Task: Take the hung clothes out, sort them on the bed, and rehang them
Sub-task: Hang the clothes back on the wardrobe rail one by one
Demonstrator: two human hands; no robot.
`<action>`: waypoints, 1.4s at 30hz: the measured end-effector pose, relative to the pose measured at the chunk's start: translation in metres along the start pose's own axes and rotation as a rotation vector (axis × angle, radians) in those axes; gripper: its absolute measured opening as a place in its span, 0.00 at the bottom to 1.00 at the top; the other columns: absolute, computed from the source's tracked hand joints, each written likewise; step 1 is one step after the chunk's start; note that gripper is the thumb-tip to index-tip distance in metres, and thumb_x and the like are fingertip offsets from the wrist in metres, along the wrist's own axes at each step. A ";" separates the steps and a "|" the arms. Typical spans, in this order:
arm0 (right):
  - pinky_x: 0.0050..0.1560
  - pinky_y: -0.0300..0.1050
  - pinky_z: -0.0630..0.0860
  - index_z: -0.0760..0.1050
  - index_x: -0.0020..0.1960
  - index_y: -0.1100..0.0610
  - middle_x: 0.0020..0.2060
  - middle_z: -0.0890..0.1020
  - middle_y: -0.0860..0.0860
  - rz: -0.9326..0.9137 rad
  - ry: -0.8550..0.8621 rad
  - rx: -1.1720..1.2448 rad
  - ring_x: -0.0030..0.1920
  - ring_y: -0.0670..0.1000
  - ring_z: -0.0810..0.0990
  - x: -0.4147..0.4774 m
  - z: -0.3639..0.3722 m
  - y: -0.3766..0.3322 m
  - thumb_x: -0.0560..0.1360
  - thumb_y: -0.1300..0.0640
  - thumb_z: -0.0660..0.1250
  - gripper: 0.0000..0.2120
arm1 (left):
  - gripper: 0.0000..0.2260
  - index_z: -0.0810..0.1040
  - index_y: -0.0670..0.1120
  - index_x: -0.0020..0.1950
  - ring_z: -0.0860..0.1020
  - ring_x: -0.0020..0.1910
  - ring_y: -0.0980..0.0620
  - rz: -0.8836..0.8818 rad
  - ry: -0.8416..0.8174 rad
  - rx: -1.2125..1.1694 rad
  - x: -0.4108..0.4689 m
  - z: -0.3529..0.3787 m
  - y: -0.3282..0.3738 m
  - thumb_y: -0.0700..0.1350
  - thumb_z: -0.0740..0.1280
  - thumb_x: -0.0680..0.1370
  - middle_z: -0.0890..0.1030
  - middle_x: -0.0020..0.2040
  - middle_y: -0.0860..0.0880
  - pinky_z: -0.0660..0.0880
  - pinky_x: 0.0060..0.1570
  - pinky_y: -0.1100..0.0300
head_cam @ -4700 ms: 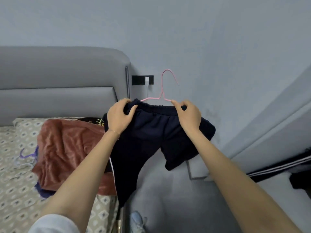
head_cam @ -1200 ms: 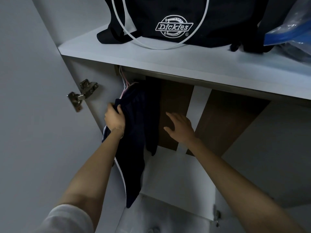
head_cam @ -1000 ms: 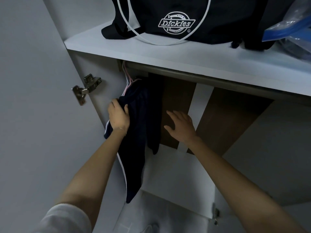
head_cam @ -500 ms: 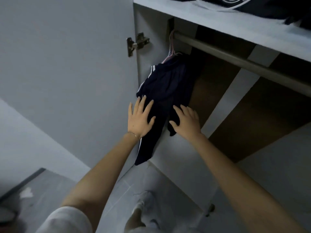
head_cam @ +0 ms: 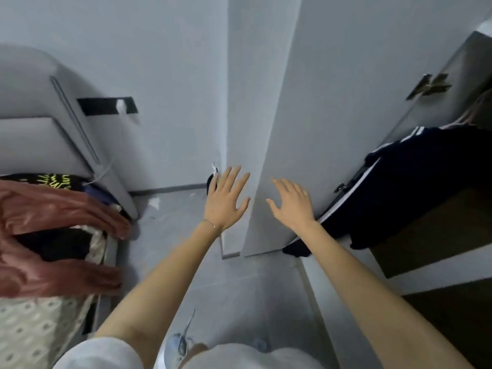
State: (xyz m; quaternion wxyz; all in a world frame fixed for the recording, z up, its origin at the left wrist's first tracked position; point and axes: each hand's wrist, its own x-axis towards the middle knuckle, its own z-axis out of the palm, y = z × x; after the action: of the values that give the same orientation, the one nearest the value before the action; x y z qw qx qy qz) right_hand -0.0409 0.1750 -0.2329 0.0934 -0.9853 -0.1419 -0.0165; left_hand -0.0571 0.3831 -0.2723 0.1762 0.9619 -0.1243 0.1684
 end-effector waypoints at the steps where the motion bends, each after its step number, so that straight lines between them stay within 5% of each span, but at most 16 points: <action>1: 0.67 0.54 0.66 0.62 0.77 0.53 0.71 0.71 0.55 -0.042 0.002 0.012 0.69 0.58 0.70 0.006 0.004 -0.027 0.78 0.44 0.62 0.30 | 0.26 0.66 0.49 0.77 0.60 0.77 0.43 -0.040 0.011 0.014 -0.012 -0.012 -0.023 0.57 0.56 0.80 0.64 0.77 0.45 0.52 0.75 0.45; 12: 0.67 0.54 0.66 0.60 0.77 0.52 0.71 0.70 0.56 -0.347 -0.093 0.084 0.69 0.60 0.69 0.046 0.076 -0.339 0.77 0.42 0.63 0.32 | 0.30 0.65 0.50 0.77 0.59 0.78 0.43 -0.446 -0.004 0.241 -0.194 -0.158 -0.281 0.58 0.59 0.76 0.63 0.78 0.45 0.51 0.74 0.43; 22: 0.70 0.57 0.63 0.58 0.78 0.51 0.73 0.67 0.58 -0.610 -0.211 0.044 0.71 0.61 0.66 0.074 0.142 -0.533 0.77 0.40 0.63 0.34 | 0.31 0.63 0.51 0.79 0.57 0.79 0.43 -0.852 0.017 0.282 -0.334 -0.230 -0.413 0.61 0.53 0.77 0.62 0.79 0.45 0.52 0.74 0.40; 42: 0.74 0.60 0.57 0.58 0.78 0.50 0.75 0.63 0.58 -1.155 -0.401 -0.025 0.75 0.60 0.61 0.244 0.295 -0.899 0.77 0.41 0.63 0.33 | 0.37 0.49 0.51 0.81 0.43 0.80 0.46 -1.584 0.072 0.228 -0.416 -0.278 -0.693 0.66 0.41 0.75 0.48 0.82 0.47 0.37 0.75 0.43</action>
State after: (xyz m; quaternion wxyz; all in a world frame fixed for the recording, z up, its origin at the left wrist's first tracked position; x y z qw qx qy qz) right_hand -0.0595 1.1451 -0.3469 0.0292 -0.7340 -0.6679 0.1198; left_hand -0.3075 1.1922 -0.3864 0.1477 0.7704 0.6192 0.0361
